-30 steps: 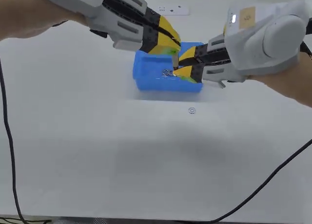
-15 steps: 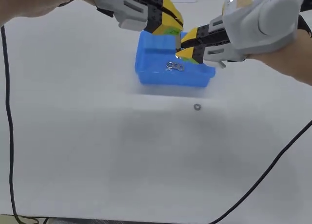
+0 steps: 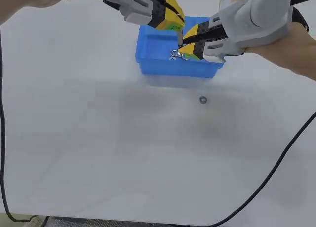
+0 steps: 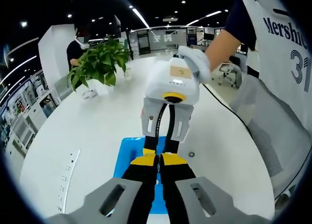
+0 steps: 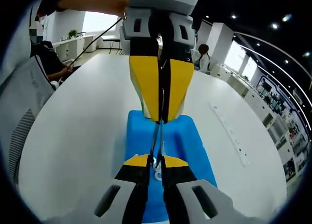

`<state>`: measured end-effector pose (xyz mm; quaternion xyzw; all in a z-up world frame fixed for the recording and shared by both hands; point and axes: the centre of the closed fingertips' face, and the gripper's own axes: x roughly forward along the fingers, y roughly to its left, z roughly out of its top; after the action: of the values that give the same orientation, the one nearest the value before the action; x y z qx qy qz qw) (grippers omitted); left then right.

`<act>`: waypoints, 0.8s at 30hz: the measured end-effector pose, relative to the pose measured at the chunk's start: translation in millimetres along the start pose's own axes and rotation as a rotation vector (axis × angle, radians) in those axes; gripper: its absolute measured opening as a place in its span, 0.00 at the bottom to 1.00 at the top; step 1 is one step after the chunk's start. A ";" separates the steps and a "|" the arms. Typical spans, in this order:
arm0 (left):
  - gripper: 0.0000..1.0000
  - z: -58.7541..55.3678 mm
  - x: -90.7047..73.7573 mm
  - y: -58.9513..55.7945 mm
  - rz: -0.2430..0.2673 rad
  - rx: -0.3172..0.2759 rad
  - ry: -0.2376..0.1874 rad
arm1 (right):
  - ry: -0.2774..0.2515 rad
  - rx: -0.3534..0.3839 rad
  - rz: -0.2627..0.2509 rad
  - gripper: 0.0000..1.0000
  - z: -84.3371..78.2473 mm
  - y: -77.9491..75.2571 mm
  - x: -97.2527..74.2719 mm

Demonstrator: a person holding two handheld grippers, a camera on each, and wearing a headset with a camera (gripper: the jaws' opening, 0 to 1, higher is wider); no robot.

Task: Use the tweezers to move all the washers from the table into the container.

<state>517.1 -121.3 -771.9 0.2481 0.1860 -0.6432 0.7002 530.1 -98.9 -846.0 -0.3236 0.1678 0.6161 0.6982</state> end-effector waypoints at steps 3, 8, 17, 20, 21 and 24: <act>0.06 -4.4 2.3 1.9 0.001 -0.017 -0.003 | 0.006 0.005 -0.001 0.09 -3.5 -2.0 2.6; 0.06 -5.0 3.1 3.7 0.001 -0.018 -0.003 | 0.005 0.009 -0.001 0.10 -3.7 -2.2 2.8; 0.06 1.1 1.1 -0.2 -0.001 -0.011 -0.002 | 0.005 -0.001 -0.018 0.10 -0.3 -3.6 -2.3; 0.06 8.6 -3.2 -2.6 0.004 -0.005 -0.010 | -0.001 -0.008 -0.028 0.11 6.0 -3.3 -8.3; 0.06 11.2 -4.4 -3.3 0.005 -0.002 -0.012 | -0.005 -0.008 -0.032 0.11 8.0 -3.5 -10.2; 0.06 21.5 -8.7 -6.8 0.010 0.015 -0.015 | -0.016 -0.021 -0.044 0.11 12.9 -4.4 -15.1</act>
<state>508.2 -127.2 -750.3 0.2492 0.1748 -0.6428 0.7029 529.4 -101.9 -825.9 -0.3295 0.1485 0.6049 0.7095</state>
